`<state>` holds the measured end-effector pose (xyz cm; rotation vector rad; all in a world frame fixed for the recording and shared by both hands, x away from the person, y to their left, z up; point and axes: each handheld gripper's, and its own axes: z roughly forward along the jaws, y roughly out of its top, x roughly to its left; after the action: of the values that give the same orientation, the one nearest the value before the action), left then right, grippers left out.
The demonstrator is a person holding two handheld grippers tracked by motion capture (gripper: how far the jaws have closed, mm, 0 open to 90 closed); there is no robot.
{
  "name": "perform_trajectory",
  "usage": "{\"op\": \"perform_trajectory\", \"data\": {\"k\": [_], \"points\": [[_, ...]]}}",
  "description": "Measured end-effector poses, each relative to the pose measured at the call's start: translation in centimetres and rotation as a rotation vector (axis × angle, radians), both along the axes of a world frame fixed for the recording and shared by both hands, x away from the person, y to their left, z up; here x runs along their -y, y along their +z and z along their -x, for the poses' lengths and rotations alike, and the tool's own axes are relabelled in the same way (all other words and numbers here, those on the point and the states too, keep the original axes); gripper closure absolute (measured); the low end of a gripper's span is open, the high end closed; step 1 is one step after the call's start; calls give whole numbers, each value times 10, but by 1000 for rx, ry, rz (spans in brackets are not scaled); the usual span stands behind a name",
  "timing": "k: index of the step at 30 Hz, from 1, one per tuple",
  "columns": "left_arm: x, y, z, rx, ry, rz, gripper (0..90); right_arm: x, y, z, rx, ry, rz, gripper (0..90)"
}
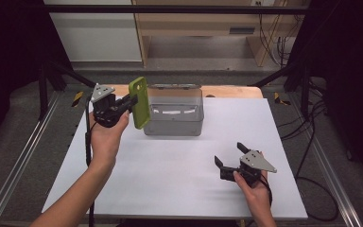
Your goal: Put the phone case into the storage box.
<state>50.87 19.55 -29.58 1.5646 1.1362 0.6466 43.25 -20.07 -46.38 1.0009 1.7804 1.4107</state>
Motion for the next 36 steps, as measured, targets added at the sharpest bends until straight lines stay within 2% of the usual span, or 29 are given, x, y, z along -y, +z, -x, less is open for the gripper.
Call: {"op": "perform_trajectory", "data": {"k": [5, 36], "points": [[-1, 1, 0, 2, 3, -1, 780, -3, -1, 0, 0, 8, 14, 41], [3, 8, -5, 12, 9, -24, 780, -4, -1, 1, 0, 11, 21, 38]]}}
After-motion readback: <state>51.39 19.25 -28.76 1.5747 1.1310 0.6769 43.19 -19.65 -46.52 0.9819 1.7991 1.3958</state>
